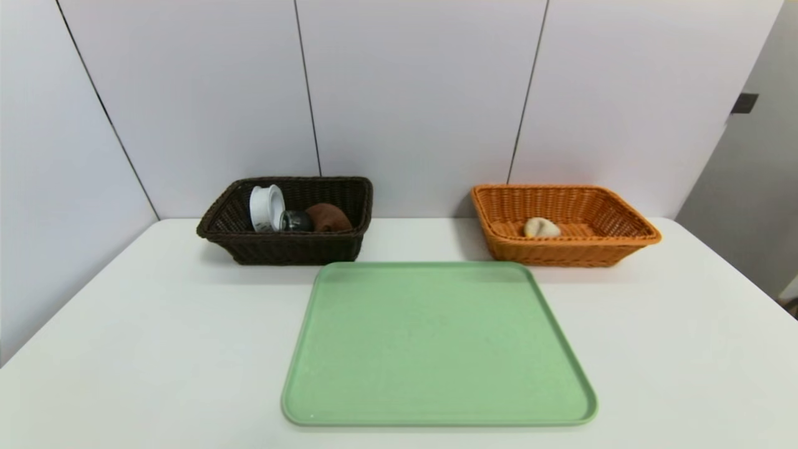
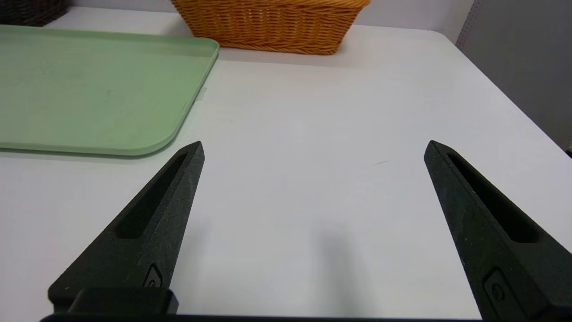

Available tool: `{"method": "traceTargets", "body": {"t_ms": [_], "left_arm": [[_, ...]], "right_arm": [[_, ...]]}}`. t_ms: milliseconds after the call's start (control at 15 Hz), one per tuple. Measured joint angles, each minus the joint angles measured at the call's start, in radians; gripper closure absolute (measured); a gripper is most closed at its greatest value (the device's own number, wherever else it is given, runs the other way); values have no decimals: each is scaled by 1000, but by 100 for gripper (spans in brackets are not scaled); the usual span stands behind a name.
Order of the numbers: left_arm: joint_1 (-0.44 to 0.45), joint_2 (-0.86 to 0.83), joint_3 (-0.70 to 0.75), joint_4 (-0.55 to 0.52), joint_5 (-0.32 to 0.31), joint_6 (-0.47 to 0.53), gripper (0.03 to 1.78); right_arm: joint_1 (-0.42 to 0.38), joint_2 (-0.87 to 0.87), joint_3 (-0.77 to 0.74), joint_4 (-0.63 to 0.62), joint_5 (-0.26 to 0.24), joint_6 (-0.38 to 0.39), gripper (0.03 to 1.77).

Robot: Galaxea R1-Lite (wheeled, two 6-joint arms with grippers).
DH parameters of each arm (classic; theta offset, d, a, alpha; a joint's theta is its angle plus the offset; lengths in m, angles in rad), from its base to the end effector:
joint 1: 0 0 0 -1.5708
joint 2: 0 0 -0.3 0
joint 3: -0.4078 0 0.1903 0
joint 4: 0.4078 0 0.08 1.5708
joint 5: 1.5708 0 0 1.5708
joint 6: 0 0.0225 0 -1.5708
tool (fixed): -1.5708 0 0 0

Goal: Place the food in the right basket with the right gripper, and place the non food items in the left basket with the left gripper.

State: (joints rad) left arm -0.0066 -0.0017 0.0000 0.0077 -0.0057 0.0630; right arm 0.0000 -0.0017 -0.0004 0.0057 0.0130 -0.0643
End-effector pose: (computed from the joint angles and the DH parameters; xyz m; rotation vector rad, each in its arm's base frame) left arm -0.0229 0.0000 0.0746 0.0630 0.0056 -0.0125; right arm -0.0230 0.0003 0.0750 -0.0643 0.0032 0.0131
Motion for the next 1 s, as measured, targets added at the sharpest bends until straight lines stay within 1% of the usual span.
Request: {"method": "traceTargets", "body": {"t_ms": [133,200,333,1000], "left_arm": [[0,0,0,-1,1,-11,12],[0,0,0,-1,3,-33,12],[0,0,0,-4,4,-58,12],[0,0,0,-4,4,-58,12]], "right_arm": [[0,0,0,-2,-3,24,10],[0,0,0,-1,-8,33,10],[0,0,0,-4,-13,74,10],[0,0,0,-5,-13,80,10]]}}
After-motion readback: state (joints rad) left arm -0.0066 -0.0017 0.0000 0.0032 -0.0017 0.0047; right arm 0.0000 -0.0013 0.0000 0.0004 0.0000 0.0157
